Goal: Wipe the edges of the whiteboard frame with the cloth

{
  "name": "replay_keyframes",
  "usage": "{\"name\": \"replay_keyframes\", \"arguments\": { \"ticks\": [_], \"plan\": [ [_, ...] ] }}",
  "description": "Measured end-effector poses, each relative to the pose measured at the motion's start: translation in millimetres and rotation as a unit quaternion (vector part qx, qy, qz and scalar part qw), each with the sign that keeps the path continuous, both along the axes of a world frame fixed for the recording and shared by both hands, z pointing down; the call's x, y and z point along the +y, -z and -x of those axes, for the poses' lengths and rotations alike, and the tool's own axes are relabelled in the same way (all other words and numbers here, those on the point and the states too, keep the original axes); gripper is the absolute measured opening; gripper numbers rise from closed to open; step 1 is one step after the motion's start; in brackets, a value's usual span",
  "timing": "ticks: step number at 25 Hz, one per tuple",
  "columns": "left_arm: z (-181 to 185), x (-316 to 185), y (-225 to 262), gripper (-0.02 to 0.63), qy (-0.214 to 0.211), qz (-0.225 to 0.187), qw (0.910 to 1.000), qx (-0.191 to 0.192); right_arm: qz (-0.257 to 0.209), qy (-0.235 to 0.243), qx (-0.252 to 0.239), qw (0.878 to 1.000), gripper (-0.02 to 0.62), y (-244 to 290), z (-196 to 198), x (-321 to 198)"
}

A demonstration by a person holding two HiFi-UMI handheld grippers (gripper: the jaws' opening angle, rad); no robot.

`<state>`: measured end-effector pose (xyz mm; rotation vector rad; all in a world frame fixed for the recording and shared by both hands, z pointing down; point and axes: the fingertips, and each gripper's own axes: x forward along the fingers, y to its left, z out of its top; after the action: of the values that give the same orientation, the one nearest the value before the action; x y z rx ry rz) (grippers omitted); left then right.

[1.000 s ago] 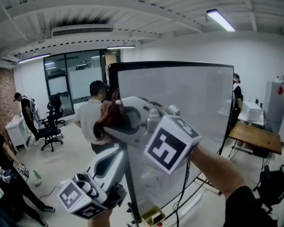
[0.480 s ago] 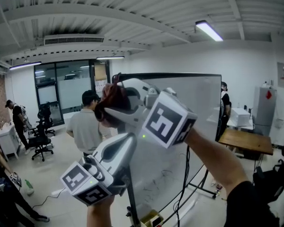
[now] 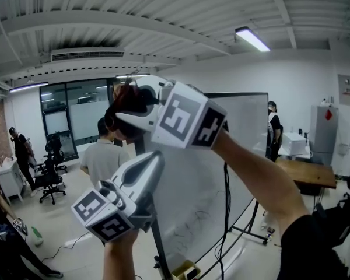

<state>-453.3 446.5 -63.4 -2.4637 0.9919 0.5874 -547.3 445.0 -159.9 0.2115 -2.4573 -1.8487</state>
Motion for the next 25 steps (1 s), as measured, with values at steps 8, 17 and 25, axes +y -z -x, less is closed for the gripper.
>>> {"name": "replay_keyframes", "arguments": {
  "ticks": [8, 17, 25],
  "plan": [
    [-36, -24, 20, -0.009, 0.056, -0.018, 0.9981, -0.019, 0.142, 0.083, 0.007, 0.986, 0.14, 38, -17, -14],
    [-78, -61, 30, -0.009, 0.149, -0.034, 0.9875, -0.04, 0.271, 0.127, 0.043, 0.953, 0.138, 54, -41, -59],
    [-95, -92, 32, -0.009, 0.167, -0.019, 0.9851, -0.036, 0.328, 0.156, 0.078, 0.929, 0.137, 51, -47, -84]
  ]
}}
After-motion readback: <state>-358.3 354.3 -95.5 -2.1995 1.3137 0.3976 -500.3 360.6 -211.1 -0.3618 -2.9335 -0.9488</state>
